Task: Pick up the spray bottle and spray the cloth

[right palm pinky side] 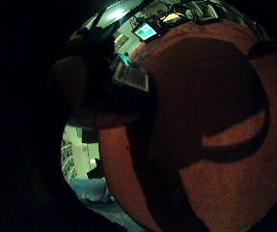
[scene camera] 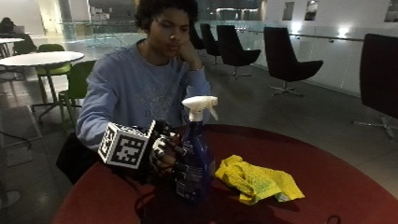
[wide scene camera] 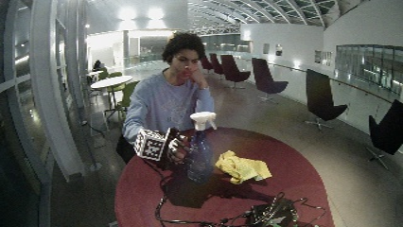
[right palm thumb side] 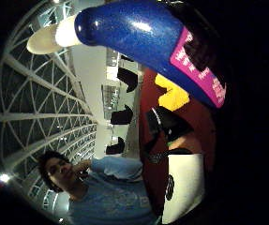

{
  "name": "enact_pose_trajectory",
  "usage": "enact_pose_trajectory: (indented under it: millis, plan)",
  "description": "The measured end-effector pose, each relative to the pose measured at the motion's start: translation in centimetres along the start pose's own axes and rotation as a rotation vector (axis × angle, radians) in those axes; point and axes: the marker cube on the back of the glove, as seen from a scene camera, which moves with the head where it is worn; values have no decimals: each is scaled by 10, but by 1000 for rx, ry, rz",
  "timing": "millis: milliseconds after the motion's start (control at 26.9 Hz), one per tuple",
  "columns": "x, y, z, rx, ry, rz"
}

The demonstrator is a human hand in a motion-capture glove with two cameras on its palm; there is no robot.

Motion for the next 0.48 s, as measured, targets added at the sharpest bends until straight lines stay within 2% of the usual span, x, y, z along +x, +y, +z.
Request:
enact_pose_trajectory:
  millis: [223, 483]
  plan:
    - [1, -18, 12, 50, -49, 9]
    - [5, -23, 21, 154, -23, -53]
